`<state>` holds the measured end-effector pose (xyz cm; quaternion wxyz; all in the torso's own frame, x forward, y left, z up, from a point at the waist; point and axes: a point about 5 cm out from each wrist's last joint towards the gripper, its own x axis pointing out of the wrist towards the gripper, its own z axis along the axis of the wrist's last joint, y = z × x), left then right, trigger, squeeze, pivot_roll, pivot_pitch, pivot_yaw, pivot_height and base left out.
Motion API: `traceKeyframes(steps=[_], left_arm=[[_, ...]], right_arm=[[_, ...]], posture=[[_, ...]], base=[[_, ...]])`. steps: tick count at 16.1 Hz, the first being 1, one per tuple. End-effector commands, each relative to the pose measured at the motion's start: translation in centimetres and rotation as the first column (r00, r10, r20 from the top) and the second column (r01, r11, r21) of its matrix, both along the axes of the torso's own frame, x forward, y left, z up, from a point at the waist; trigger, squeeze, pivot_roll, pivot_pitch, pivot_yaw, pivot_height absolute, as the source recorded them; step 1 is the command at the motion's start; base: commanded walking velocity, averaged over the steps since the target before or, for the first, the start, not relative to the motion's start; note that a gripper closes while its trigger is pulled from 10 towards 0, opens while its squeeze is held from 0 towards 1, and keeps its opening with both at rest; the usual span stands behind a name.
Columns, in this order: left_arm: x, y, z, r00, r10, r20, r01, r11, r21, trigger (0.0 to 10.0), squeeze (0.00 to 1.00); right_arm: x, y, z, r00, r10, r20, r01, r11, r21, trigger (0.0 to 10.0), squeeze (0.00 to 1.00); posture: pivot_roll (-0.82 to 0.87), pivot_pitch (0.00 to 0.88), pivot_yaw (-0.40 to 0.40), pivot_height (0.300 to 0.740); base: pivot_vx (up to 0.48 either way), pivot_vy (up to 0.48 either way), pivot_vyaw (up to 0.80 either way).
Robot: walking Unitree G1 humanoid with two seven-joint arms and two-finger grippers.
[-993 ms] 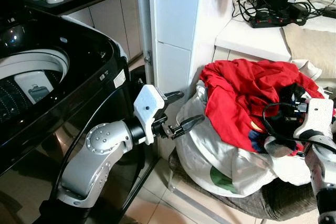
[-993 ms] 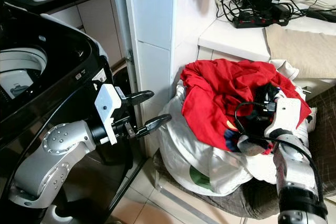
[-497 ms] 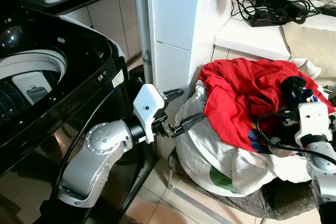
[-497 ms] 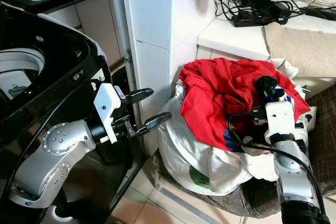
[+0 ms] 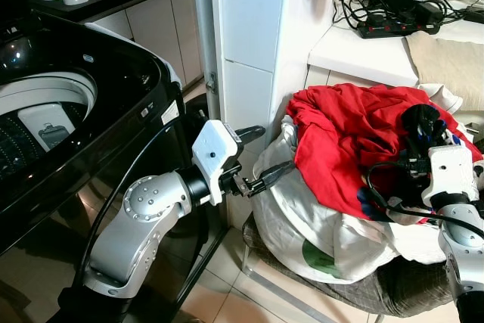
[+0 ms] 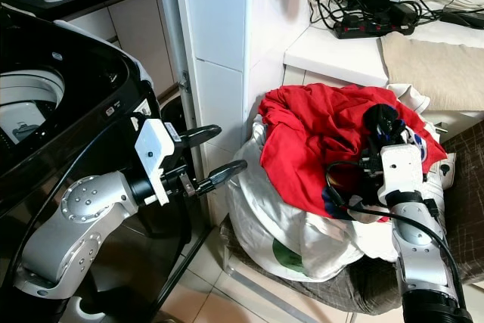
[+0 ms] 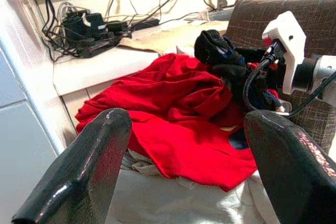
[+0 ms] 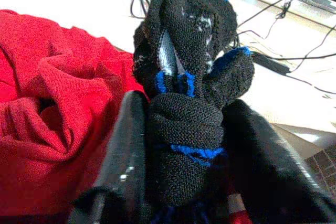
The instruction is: Clothes washing
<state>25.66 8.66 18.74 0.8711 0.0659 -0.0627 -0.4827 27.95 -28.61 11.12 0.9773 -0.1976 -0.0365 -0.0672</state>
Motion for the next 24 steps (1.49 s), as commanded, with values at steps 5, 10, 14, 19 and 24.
traceKeyframes(steps=[5, 10, 14, 19, 24], left_arm=[[0.2, 0.1, 0.0, 1.0, -0.001, 0.015, 0.001, 1.0, 0.021, 10.0, 0.0], [0.3, 0.1, 0.0, 1.0, -0.007, 0.016, 0.007, 1.0, 0.029, 10.0, 0.0], [0.2, 0.1, 0.0, 1.0, -0.013, 0.018, 0.012, 0.999, 0.032, 10.0, 0.0], [0.2, 0.0, 0.1, 1.0, -0.019, 0.019, 0.018, 0.999, 0.034, 10.0, 0.0], [0.2, 0.0, 0.1, 1.0, -0.019, 0.017, 0.018, 0.999, 0.035, 10.0, 0.0]], right_arm=[[0.0, -0.2, 2.8, 0.98, -0.027, 0.199, 0.006, 0.994, 0.108, 10.0, 1.0], [0.6, 0.0, 2.2, 0.993, 0.001, 0.115, -0.018, 0.988, 0.152, 10.0, 0.0], [1.3, -0.5, 1.0, 0.996, -0.003, -0.085, 0.023, 0.973, 0.231, 10.0, 0.0], [1.7, -1.4, 1.2, 0.982, -0.006, -0.187, 0.059, 0.958, 0.282, 10.0, 0.0], [1.7, -1.6, 0.3, 0.956, 0.011, -0.293, 0.086, 0.945, 0.316, 4.9, 0.0]], posture=[[-0.02, 0.0, 0.04, 0.74], [-0.02, 0.0, 0.043, 0.74], [-0.02, 0.0, 0.042, 0.74], [-0.02, 0.0, 0.045, 0.74], [-0.01, 0.0, 0.041, 0.74]], base=[[0.0, 0.0, 0.0], [0.0, 0.0, 0.0], [0.0, 0.0, 0.0], [0.0, 0.0, 0.0], [0.0, 0.0, 0.0]])
